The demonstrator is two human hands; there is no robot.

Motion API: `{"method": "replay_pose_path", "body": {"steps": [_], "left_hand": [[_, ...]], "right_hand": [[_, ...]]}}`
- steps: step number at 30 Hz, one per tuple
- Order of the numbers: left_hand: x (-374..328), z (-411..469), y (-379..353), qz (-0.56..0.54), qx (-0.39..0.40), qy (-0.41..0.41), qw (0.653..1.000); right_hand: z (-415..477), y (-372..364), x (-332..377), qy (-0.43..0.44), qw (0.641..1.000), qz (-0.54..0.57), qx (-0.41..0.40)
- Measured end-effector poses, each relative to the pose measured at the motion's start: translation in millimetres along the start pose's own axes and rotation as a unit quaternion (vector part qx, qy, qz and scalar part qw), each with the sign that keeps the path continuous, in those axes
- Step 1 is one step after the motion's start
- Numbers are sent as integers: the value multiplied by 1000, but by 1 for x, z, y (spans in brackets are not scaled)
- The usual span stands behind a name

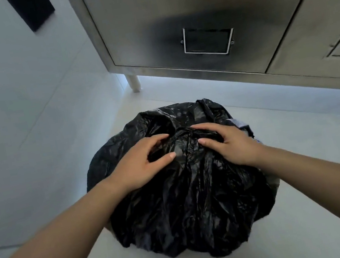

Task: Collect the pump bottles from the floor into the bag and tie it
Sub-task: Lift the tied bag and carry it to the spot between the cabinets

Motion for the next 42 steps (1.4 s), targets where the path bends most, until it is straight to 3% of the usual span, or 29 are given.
{"method": "replay_pose_path", "body": {"steps": [7,19,25,30,42], "left_hand": [[-91,-63,88,103,31,50,993],[-317,-155,300,47,46,43,997],[-405,-181,404,221,40,-36,974],[-447,-170,454,246,17,-79,966],[-591,-119,426,264,76,-248,929]], "right_hand": [[-73,34,104,-61,996,-50,43],[-178,178,366,-91,995,-19,20],[-213,258,480,-100,992,-31,-69],[-255,311,530,-126,976,-53,-170],[-387,402,539,-221,889,-29,-401]]}}
Point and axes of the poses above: each hand's wrist, its own z-axis towards the middle knuckle, its own y-axis out of the back of the hand, x = y × z, the point moved 4 cm from there along z, towards the middle knuckle, and after that the axes turned 5 degrees about -y, right-handed, at the moved point
